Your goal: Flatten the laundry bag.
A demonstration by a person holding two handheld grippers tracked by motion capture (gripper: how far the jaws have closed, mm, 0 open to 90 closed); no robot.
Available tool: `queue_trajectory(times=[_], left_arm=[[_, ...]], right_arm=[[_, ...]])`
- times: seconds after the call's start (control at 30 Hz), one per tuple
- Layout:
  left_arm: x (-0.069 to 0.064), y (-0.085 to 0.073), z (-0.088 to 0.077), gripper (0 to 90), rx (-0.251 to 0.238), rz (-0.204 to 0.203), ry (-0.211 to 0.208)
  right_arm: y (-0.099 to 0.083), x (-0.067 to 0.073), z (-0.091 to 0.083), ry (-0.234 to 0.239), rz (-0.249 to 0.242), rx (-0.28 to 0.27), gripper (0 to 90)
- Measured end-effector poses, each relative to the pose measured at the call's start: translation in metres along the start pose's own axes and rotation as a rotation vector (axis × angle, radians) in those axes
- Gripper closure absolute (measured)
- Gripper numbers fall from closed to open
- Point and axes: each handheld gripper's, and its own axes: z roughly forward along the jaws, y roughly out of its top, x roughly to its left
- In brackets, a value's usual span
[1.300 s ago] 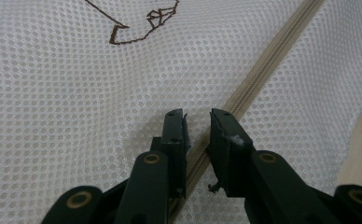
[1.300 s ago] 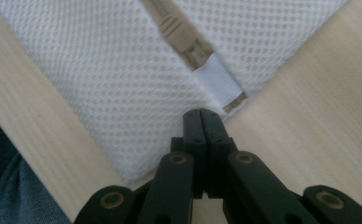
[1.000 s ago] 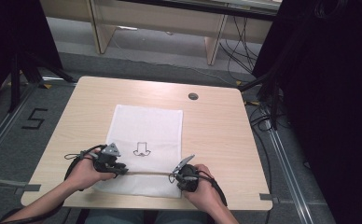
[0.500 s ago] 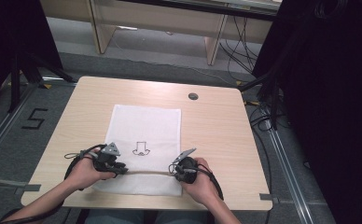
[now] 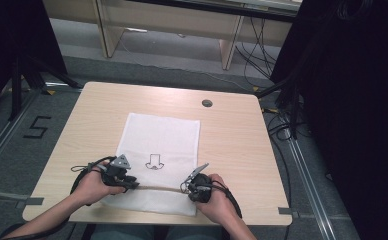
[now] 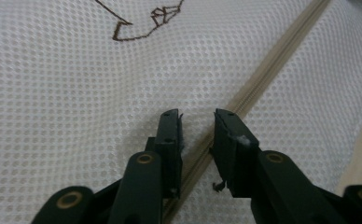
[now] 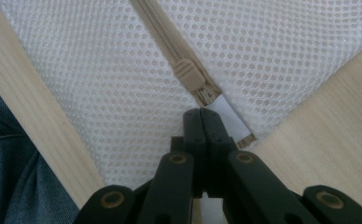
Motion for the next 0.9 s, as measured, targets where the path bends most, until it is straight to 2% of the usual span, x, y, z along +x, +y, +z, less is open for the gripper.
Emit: queue_trajectory(times=[0.03,0.07,0.13,0.17,0.23,0.27,0.33,0.4,0.43,0.47,0.5,0.53,0.6,0.63,0.67,0.7,0.77,0.8,0.83,0.9], left_arm=[[-0.002,0.0,0.001,70.2,-0.007,0.0,0.0],[-0.004,0.002,0.001,70.2,0.002,0.022,0.009],[-0.005,0.003,0.002,69.8,0.002,0.026,0.008],[-0.007,0.004,0.003,68.8,0.005,0.034,0.007],[-0.008,0.005,0.004,68.2,-0.001,0.033,0.007],[-0.008,0.005,0.005,68.2,0.002,0.033,0.003],[-0.009,0.006,0.005,67.1,0.003,0.045,0.004],[-0.01,0.006,0.006,67.0,0.002,0.034,0.003],[-0.01,0.006,0.005,67.0,0.002,0.047,0.005],[-0.012,0.006,0.007,67.0,-0.002,0.034,-0.003],[-0.012,0.007,0.006,66.9,0.005,0.052,0.0],[-0.014,0.008,0.007,66.8,0.004,0.057,0.005],[-0.014,0.008,0.007,66.8,0.005,0.06,0.006],[-0.015,0.007,0.007,66.6,0.003,0.045,0.0],[-0.015,0.007,0.007,66.4,0.006,0.051,0.0],[-0.015,0.008,0.007,66.2,0.01,0.073,0.002],[-0.015,0.009,0.006,65.6,0.009,0.069,0.0],[-0.014,0.01,0.005,65.3,-0.016,0.054,-0.004],[-0.014,0.01,0.005,64.2,-0.016,0.054,-0.004],[-0.019,0.011,0.007,62.4,-0.119,-0.027,-0.018]], right_arm=[[-0.002,-0.002,-0.001,-0.001,0.004,0.003,90.0],[-0.002,-0.002,-0.001,-0.002,0.003,0.003,90.0],[-0.003,-0.002,-0.001,0.001,0.015,0.007,90.0],[-0.003,-0.004,-0.002,-0.014,0.007,0.012,90.0],[-0.004,-0.006,-0.002,-0.008,0.006,0.009,90.0],[-0.004,-0.005,-0.003,-0.007,0.03,0.012,90.0],[-0.005,-0.007,-0.003,-0.017,0.021,0.013,90.0],[-0.005,-0.007,-0.003,-0.017,0.021,0.013,90.0],[-0.005,-0.008,-0.004,-0.016,0.019,0.014,90.0],[-0.006,-0.007,-0.004,-0.01,0.032,0.019,90.0],[-0.006,-0.008,-0.004,-0.005,0.028,0.023,90.0],[-0.007,-0.009,-0.005,0.001,0.045,0.023,90.0],[-0.008,-0.011,-0.005,0.001,0.04,0.018,90.0],[-0.008,-0.011,-0.005,0.011,0.049,0.013,90.0],[-0.009,-0.013,-0.004,0.009,0.035,0.011,90.0],[-0.009,-0.013,-0.005,0.016,0.052,0.012,89.8],[-0.009,-0.013,-0.005,0.025,0.059,0.012,87.5],[-0.01,-0.014,-0.008,0.028,0.067,-0.013,84.5],[-0.01,-0.014,-0.008,0.028,0.067,-0.013,84.5],[-0.011,-0.016,-0.013,-0.002,0.075,-0.058,81.7]])
